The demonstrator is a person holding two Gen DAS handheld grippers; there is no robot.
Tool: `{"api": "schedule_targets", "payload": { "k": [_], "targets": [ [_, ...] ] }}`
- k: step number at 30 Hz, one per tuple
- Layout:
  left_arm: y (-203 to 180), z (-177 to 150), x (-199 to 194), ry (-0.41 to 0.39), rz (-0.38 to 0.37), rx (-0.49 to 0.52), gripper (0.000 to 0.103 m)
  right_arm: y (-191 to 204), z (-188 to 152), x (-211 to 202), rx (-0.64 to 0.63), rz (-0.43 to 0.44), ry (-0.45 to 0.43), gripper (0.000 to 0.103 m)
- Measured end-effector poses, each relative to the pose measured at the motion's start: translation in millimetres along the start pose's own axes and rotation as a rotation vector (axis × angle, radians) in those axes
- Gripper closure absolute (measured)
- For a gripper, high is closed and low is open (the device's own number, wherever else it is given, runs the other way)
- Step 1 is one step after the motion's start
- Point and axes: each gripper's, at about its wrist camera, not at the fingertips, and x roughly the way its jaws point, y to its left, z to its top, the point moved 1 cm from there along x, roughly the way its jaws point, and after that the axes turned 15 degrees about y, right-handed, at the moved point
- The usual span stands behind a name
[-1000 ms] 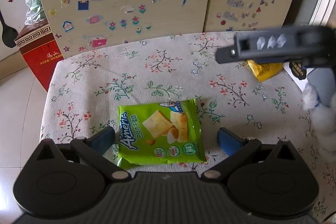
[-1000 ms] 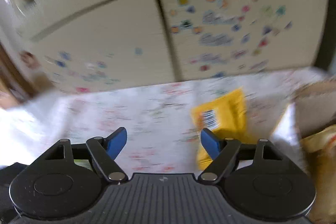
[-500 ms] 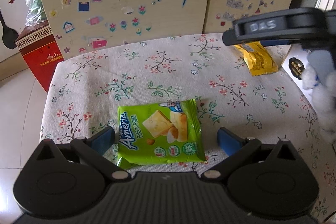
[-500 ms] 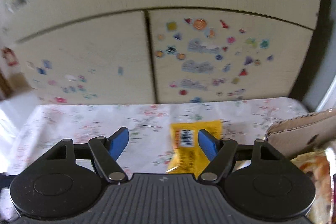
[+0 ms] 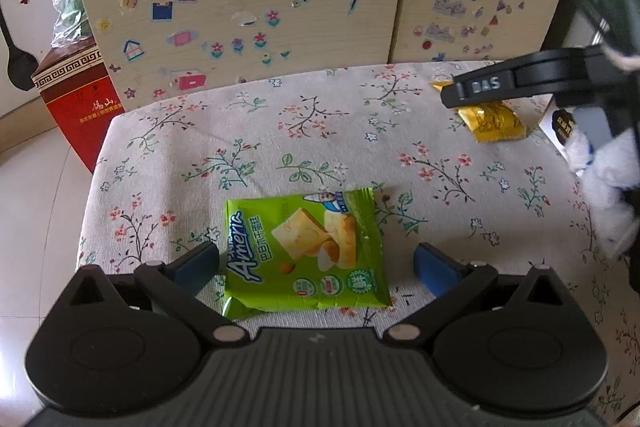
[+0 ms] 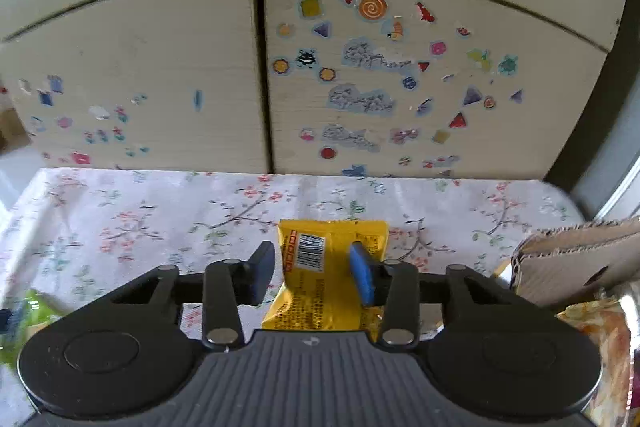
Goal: Organize snacks
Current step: 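Lift the green cracker packet with the left gripper while the right lifts the yellow packet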
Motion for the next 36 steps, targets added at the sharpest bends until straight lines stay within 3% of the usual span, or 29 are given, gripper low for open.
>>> {"api": "schedule_targets", "payload": {
  "k": [3,10,13,15,21,24,28,30,33,36],
  "targets": [
    [0.0,0.2,0.1,-0.001,0.000,0.001,0.000,-2.1,-5.6,-4.0,-0.005,0.118,0.009,0.056],
    [-0.5,-0.6,-0.5,-0.005,0.000,0.001,0.000,18.8,-19.6,-16.3,-0.096,0.226,0.018,0.056],
    [0.3,-0.5,-1.2,-0.001,-0.003,0.004,0.000,16.3,-18.4,-23.6,-0.063,0.277,-0.014,0.049],
    [0.3,-1.0,-1.7,-0.002,-0.003,0.004,0.000,13.0,-16.2,-23.6,-0.032,0.266,-0.023,0.040],
    [7.1,1.2,-2.4,-0.011,-0.012,-0.028,0.002,15.0,-15.9,-17.7,-0.040,0.240,0.024,0.028],
    [12.3,4.1,-1.5,-0.017,-0.008,-0.052,0.003,24.4,-18.3,-8.0,-0.064,0.156,0.050,0.028],
    [10.3,5.3,1.3,-0.024,0.015,-0.042,0.005,29.0,-22.7,-4.1,-0.080,0.129,0.050,0.030],
    [7.9,5.2,0.8,-0.035,0.012,-0.034,0.014,31.2,-21.4,-3.6,-0.088,0.100,0.053,0.043],
    [4.4,6.5,-2.2,-0.051,-0.002,-0.019,0.031,28.2,-19.4,-4.7,-0.062,0.121,0.064,0.046],
    [2.3,5.0,-4.8,-0.059,-0.003,-0.024,0.041,26.6,-20.8,-8.4,-0.038,0.132,0.070,0.048]
  ]
}}
